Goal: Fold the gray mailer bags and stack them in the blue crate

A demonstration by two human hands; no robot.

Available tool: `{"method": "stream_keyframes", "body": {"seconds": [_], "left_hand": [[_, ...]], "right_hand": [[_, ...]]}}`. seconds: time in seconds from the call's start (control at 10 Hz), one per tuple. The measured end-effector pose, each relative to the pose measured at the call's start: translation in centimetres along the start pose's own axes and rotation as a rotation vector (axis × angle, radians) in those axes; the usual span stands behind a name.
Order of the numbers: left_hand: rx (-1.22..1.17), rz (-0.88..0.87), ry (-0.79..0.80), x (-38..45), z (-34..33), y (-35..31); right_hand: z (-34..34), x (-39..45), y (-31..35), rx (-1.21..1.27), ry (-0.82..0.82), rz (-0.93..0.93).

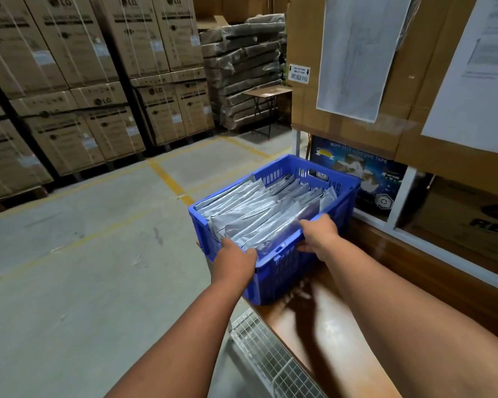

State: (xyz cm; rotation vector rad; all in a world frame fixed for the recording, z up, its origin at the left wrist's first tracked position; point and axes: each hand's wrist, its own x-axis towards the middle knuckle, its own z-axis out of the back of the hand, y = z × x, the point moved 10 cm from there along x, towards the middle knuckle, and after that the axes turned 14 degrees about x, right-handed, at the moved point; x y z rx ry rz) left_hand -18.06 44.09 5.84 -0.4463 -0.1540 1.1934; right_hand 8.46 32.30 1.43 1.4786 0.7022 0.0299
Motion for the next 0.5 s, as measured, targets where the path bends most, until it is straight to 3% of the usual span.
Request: {"method": "stream_keyframes", "body": {"seconds": [0.3,0.4,0.5], "left_hand": [[-0.028,-0.012,0.008,1.8,-0.4,-0.3],[0.014,-0.017,-0.061,0.8,0.9,-0.4],[0.159,-0.154,-0.287,-1.1,3.4,-2.1]], "right_hand": [[-0.1,0.9,0.2,0.025,-0.017,0.035],[0.8,-0.5,1.3,-0.137,-0.087,0.112],[1.2,-3.3,2.8,-0.452,-0.141,0.301]]}}
